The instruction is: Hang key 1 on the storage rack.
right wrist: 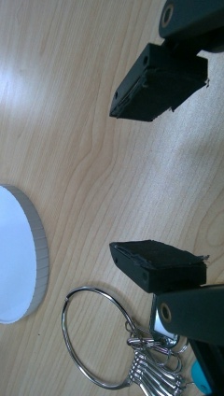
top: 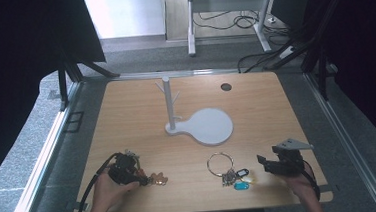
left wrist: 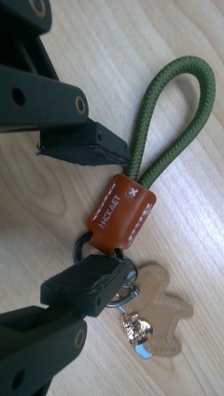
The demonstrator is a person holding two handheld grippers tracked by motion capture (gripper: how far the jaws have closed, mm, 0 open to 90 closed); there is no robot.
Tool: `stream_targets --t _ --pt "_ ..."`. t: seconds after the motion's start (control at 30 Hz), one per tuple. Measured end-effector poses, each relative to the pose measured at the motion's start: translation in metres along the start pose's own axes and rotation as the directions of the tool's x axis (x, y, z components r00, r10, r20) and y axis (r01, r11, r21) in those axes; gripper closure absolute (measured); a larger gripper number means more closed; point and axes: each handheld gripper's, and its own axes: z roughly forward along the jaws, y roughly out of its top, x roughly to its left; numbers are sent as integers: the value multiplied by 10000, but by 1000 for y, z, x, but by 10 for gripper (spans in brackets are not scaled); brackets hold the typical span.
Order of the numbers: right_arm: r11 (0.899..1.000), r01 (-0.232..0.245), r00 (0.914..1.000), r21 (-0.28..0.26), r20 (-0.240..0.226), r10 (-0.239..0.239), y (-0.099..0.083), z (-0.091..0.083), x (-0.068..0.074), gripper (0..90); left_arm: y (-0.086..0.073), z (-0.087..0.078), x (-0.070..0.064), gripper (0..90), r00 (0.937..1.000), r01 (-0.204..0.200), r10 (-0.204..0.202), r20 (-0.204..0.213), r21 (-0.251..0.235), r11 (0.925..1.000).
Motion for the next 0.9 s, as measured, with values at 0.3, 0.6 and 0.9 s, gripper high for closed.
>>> stream_targets --t 0.3,0.6,0.9 --pt "10000 -44 10000 -18 56 45 0 -1 -1 294 11 2 14 447 9993 -365 364 53 247 9990" --pt "10000 -83 9999 19 119 83 -1 1 -1 295 21 4 29 440 9991 -257 254 339 100 9996" --pt "9999 -109 9998 121 162 107 -1 3 -1 296 29 9 31 355 9918 1130 -1117 621 -187 9934"
